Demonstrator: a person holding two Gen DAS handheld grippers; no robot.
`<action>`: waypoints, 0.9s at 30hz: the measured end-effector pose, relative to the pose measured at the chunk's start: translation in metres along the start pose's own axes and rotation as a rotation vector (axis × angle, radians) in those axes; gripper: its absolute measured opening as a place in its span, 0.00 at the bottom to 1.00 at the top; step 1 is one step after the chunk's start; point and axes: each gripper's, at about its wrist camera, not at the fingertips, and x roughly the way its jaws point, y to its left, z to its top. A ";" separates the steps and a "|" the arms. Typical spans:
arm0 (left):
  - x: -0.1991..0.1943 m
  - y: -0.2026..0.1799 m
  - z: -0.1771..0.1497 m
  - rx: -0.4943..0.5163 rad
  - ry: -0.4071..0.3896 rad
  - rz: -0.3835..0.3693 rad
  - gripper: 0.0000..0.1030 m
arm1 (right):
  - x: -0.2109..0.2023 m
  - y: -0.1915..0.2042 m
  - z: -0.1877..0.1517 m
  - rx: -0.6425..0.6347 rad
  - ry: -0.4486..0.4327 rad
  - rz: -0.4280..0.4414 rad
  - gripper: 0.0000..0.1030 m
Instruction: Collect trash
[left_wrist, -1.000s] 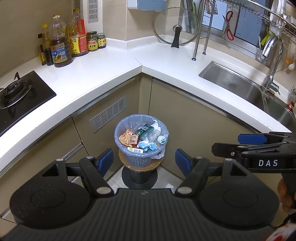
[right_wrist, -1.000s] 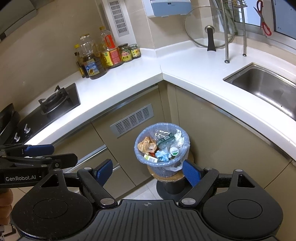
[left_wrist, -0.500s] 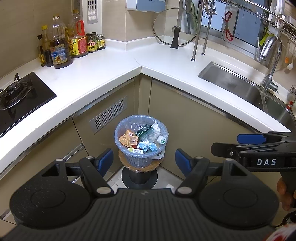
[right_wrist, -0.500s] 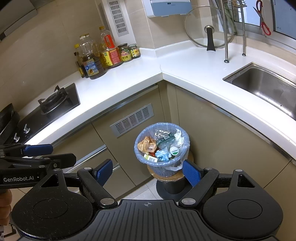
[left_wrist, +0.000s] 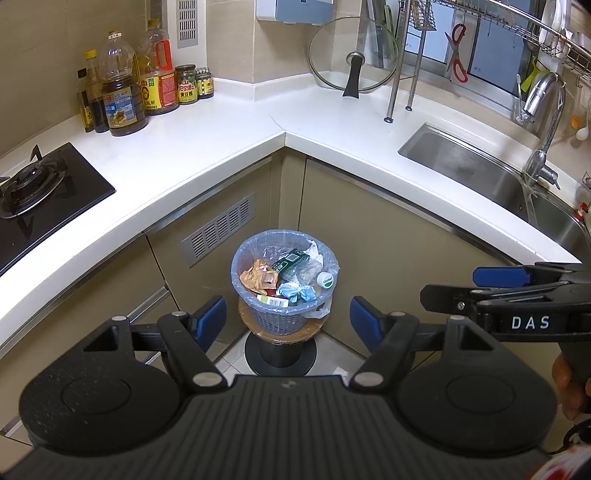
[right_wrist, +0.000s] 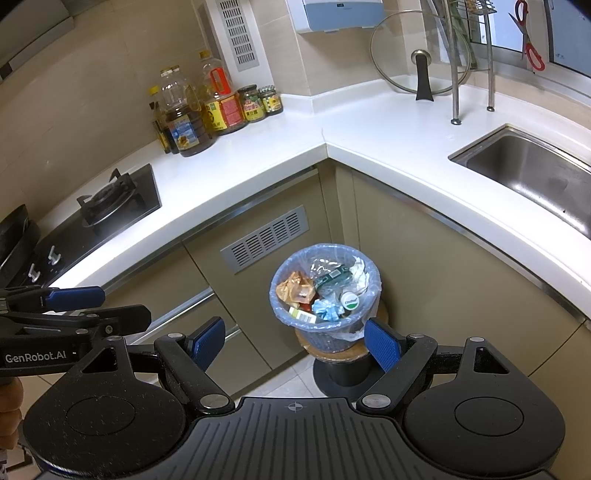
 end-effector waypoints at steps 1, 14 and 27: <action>0.000 0.000 0.000 0.000 0.000 0.000 0.70 | 0.000 0.000 0.000 0.000 0.000 0.000 0.80; -0.002 0.001 0.002 -0.001 -0.002 0.003 0.70 | 0.001 0.003 -0.001 0.001 -0.003 -0.002 0.80; -0.004 -0.001 0.005 -0.001 -0.008 0.004 0.70 | 0.001 0.002 -0.001 0.000 -0.003 -0.002 0.80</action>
